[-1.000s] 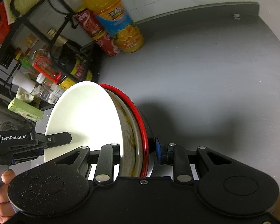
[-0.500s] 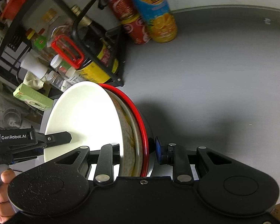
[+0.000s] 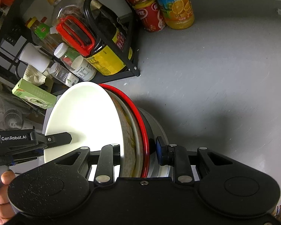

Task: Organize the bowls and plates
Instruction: 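Lift the red bowl stack with both tools and carry it over the plates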

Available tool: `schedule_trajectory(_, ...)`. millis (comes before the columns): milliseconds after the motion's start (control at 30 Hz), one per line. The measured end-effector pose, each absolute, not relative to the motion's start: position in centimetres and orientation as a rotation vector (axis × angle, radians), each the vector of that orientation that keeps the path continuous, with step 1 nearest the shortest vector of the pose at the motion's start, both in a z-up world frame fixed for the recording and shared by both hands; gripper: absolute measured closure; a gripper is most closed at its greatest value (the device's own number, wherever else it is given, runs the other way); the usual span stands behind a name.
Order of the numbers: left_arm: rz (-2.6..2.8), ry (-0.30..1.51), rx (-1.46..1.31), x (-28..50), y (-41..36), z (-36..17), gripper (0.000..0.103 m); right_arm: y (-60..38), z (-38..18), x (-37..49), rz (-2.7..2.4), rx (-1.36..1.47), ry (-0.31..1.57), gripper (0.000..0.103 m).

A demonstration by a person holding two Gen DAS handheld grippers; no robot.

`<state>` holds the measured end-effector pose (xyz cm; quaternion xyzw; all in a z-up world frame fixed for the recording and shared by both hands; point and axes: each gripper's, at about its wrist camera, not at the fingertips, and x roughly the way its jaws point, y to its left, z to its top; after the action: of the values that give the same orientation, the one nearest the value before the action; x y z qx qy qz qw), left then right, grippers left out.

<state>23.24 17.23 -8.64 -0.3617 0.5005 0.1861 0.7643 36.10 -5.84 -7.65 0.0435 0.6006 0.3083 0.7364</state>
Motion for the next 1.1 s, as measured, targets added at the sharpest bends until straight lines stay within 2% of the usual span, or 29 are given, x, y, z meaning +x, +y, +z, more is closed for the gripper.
schedule_trajectory(300, 0.397, 1.128, -0.735, 23.4, 18.2, -9.5, 0.078, -5.0, -9.3, 34.8, 0.648, 0.132, 1.355, 0.077)
schedule_trajectory(933, 0.374, 1.146, -0.727, 23.5, 18.5, -10.3, 0.078, -4.9, -9.2, 34.0, 0.616, 0.131, 1.344, 0.075)
schedule_trajectory(1100, 0.37, 1.137, -0.746, 23.3, 18.5, -10.4, 0.077, -5.1, -9.0, 33.9, 0.62, 0.154, 1.336, 0.067)
